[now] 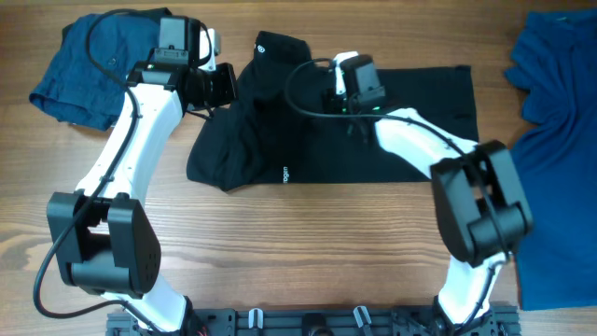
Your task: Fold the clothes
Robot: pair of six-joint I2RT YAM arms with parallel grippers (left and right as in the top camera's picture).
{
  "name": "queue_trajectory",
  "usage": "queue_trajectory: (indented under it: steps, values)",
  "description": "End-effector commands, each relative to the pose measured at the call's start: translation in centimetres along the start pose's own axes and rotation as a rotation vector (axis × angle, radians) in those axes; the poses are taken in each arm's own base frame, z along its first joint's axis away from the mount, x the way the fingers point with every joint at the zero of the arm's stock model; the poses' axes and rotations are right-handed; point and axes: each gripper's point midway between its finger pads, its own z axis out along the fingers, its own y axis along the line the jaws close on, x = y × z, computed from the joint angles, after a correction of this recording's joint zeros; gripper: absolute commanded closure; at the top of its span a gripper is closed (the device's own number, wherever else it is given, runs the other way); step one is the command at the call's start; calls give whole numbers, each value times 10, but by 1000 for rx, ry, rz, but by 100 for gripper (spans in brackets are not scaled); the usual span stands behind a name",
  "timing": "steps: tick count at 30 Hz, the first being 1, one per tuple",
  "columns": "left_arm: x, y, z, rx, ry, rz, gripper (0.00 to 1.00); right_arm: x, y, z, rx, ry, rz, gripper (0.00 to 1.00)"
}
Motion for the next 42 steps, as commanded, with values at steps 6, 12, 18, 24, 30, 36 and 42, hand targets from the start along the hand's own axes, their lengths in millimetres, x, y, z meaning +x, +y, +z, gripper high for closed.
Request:
queue_trajectory:
  steps: [6, 12, 18, 24, 30, 36, 42]
  values:
    - [11, 1, 13, -33, 56, 83, 96, -6, -106, -67, 175, 60, 233, 44]
    - [35, -12, 44, -30, 143, 119, 96, 24, -186, -94, 295, 148, 374, 38]
    - [52, -5, 72, -49, 214, 117, 96, 43, -218, -108, 345, 193, 452, 36]
    - [53, 6, 90, -90, 214, 123, 96, 47, -221, -110, 349, 204, 452, 33]
    - [49, 5, 110, -81, 189, 133, 96, 49, -220, -110, 347, 218, 440, 32]
    - [37, 3, 119, -65, 134, 137, 96, 52, -220, -111, 347, 228, 442, 31]
    - [11, -7, 121, -33, 27, 75, 94, 52, -220, -111, 347, 230, 441, 31]
